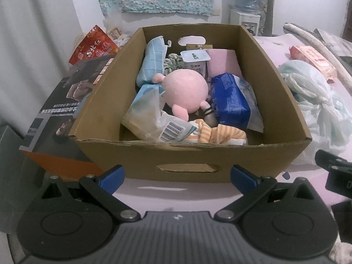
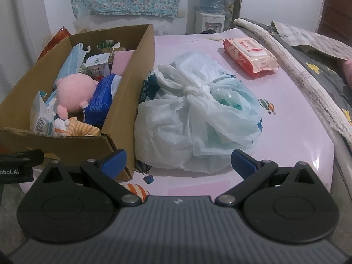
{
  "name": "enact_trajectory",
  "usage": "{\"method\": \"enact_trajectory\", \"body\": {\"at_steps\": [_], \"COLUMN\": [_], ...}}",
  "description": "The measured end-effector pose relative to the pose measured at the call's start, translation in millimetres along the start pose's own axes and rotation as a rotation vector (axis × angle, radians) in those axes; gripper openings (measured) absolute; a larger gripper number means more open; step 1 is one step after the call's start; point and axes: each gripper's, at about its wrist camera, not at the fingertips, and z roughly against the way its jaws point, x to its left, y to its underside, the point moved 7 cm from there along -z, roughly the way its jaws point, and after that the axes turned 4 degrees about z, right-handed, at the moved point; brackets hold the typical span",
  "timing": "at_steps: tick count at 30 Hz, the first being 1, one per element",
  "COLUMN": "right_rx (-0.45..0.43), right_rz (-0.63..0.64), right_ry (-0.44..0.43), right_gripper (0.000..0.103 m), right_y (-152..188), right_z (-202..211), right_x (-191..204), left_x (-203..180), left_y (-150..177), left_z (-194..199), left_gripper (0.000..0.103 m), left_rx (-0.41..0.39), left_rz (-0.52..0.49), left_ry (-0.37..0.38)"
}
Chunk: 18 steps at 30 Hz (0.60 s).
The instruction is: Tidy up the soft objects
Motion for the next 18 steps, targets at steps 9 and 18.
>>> {"method": "enact_trajectory", "body": {"at_steps": [9,18], "right_rx": [0.010,0.015], "right_rz": [0.013,0.022], "right_ry": [-0.009,-0.013], "right_gripper": [0.102,0.102], "right_y": [0.7,-0.6], "right_z": [-2.0,-3.7], "right_x": [5.0,7.0], "left_x": [4.7,4.3], "left_y": [-0.4,-3.1], "left_z": [-3.2,-2.8], "left_gripper": [0.103,0.103], "left_rx": [0.015,0.009], "left_rz": [0.003,-0.006], "left_ry": [-0.015,-0.019]}}
